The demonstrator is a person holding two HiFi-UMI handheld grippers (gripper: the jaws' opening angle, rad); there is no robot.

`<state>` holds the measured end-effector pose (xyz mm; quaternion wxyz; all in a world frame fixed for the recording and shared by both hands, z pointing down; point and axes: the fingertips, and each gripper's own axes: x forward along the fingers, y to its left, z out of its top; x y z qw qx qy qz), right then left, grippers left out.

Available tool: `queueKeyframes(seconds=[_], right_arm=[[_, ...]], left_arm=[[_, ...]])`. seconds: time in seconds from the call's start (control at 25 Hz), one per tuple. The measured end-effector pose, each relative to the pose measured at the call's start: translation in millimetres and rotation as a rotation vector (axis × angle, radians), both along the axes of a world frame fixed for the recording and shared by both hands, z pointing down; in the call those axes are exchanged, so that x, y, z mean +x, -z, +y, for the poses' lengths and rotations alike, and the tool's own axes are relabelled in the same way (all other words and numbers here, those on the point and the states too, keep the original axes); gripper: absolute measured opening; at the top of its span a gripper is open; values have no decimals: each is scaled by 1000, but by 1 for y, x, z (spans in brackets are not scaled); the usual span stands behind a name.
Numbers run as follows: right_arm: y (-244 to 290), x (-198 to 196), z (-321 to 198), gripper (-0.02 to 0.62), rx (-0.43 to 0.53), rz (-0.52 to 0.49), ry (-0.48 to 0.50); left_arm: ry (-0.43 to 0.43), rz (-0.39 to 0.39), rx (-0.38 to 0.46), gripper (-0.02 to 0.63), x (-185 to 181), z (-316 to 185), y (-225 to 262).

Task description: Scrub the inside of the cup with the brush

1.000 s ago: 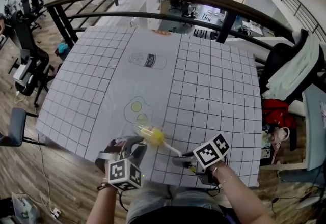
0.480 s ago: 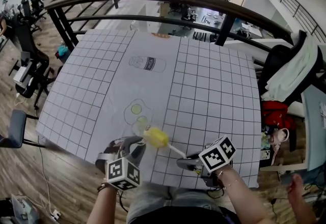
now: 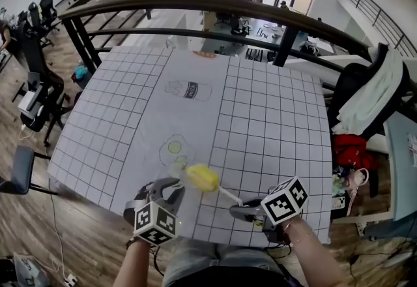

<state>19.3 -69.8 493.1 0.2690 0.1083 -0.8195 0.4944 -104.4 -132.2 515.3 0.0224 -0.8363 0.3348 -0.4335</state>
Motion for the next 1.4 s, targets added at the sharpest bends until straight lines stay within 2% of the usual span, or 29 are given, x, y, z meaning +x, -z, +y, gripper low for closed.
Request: queueKeyframes(seconds=[0.2, 0.56, 0.88, 1.12, 1.24, 1.4], right_arm=[[13, -6, -6, 0, 41, -36, -6], [32, -22, -18, 0, 144, -110, -36], [50, -33, -34, 0, 289, -159, -112], [54, -44, -38, 0, 380, -177, -187], [52, -50, -37, 0, 397, -173, -206], [49, -53, -36, 0, 409, -162, -233]], left_arm=[[72, 94, -34, 86, -10, -5, -3], [318, 312, -88, 66, -46, -16, 9], [448, 464, -148, 67, -62, -3, -3], [534, 617, -132, 67, -67, -2, 3], [584, 665, -138, 69, -71, 0, 1], [662, 747, -130, 114, -78, 4, 6]])
